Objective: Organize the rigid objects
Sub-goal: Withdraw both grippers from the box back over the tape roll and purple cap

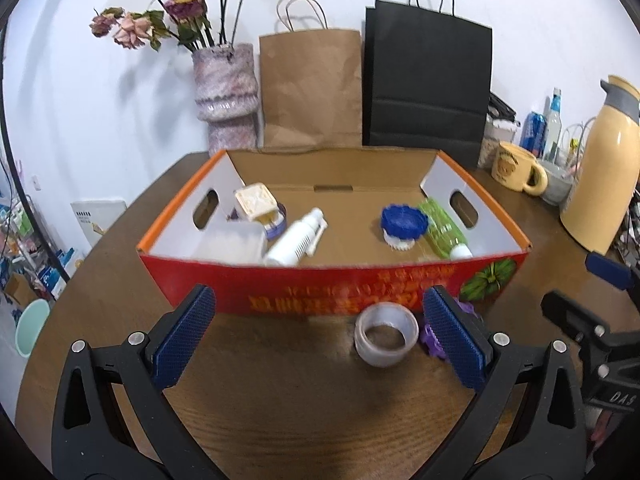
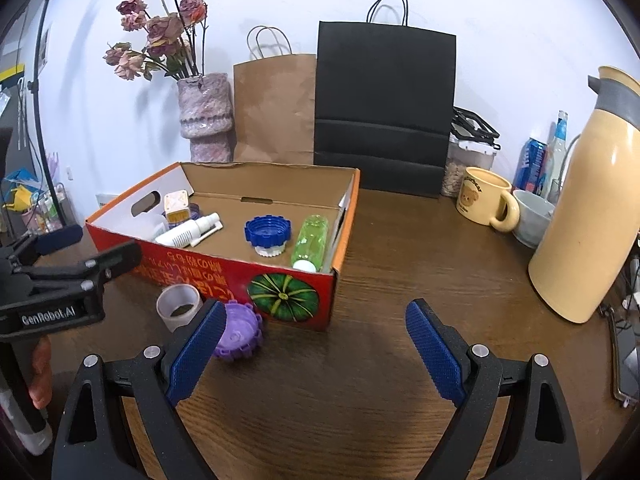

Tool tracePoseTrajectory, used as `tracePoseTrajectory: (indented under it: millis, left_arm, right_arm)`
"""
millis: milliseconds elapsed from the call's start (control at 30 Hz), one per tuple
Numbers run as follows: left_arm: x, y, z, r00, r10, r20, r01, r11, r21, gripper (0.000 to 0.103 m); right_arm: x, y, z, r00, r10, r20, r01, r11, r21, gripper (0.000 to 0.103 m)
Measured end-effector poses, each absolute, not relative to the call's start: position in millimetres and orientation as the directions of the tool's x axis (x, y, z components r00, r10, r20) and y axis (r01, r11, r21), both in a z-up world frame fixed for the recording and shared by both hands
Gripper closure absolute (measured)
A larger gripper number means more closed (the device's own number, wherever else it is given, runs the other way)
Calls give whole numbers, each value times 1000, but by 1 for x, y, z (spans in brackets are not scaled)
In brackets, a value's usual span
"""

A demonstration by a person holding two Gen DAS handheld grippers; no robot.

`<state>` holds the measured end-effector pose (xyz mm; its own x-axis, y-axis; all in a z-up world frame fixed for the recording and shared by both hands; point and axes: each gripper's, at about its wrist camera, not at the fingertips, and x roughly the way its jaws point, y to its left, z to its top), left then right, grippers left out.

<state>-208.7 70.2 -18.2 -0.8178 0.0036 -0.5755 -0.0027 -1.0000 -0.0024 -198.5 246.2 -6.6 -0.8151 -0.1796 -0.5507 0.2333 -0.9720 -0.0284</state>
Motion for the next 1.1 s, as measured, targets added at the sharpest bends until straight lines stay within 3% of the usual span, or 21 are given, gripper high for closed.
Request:
tracePoseTrajectory:
  millis: [533, 1100]
  left_arm:
    - [-217, 84, -51, -724, 13, -690, -23, -1000, 5, 0]
    - [-234, 93, -60, -687, 9, -727, -28, -1000, 14, 0]
  right_arm:
    - [-186, 272, -13, -814, -170, -556, 204, -979, 1, 8]
    - [-193, 269, -23, -791, -149, -593, 191, -982, -8, 8]
